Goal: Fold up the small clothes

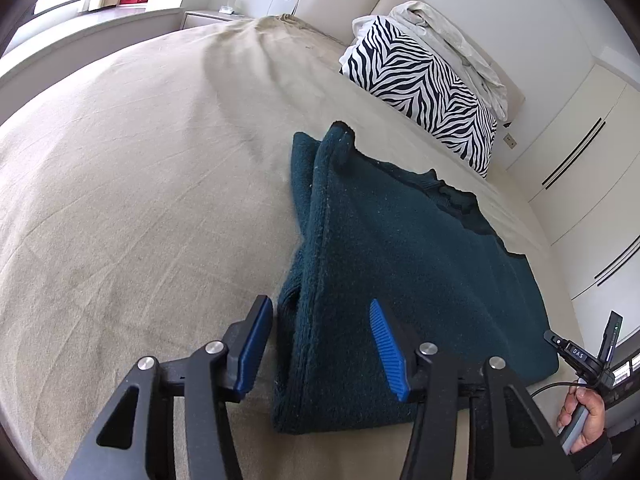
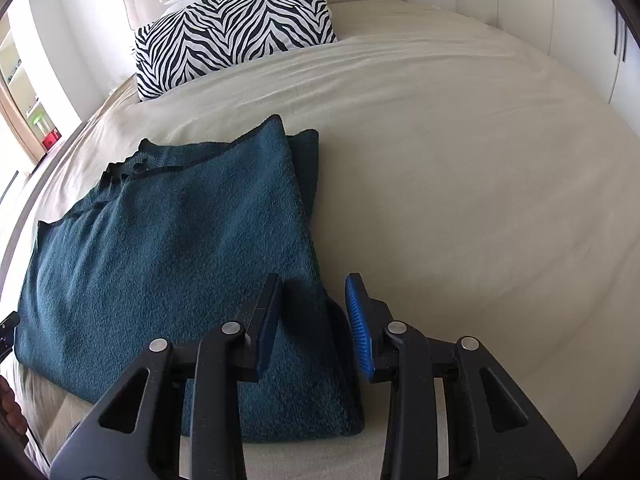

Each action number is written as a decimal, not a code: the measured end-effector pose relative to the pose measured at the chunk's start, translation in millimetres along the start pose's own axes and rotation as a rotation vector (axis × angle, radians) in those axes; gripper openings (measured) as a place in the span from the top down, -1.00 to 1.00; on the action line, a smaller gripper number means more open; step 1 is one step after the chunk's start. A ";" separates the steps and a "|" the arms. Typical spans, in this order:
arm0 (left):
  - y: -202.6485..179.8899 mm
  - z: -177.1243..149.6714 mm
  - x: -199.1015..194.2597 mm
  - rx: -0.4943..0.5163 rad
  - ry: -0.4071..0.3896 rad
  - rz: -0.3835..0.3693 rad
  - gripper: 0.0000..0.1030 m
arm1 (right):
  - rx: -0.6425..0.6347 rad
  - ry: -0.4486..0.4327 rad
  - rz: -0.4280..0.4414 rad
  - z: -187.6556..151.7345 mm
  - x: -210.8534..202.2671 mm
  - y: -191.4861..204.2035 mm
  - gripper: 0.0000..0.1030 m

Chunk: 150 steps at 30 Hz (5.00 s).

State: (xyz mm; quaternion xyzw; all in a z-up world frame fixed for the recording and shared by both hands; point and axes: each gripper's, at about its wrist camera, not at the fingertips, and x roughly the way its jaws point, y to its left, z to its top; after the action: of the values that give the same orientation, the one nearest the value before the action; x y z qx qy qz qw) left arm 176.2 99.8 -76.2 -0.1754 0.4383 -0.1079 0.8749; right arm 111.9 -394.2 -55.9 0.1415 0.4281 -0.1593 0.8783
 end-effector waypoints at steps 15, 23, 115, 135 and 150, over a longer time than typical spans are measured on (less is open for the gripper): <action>7.9 -16.6 -12.1 0.009 -0.014 0.031 0.80 | -0.005 -0.047 -0.013 -22.9 -31.6 -6.4 0.91; 8.9 -21.1 -20.7 0.008 -0.005 0.016 0.82 | 0.065 -0.036 0.019 -32.1 -40.0 -24.4 0.91; -71.5 -16.4 40.8 0.379 0.009 0.269 0.03 | 0.227 0.188 0.638 15.8 85.1 191.3 0.12; -71.6 -16.4 40.3 0.378 0.011 0.267 0.03 | 0.318 0.120 0.612 -33.2 42.1 95.2 0.11; -15.8 -7.9 -23.4 0.077 -0.004 -0.009 -0.12 | 0.414 0.076 0.541 -75.1 -30.1 36.1 0.02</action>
State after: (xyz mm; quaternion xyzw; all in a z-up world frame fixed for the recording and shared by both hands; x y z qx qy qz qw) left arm 155.5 91.7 -57.3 -0.1440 0.4311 -0.1282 0.8815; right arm 55.7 -327.7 -72.4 0.4310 0.3661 0.0013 0.8247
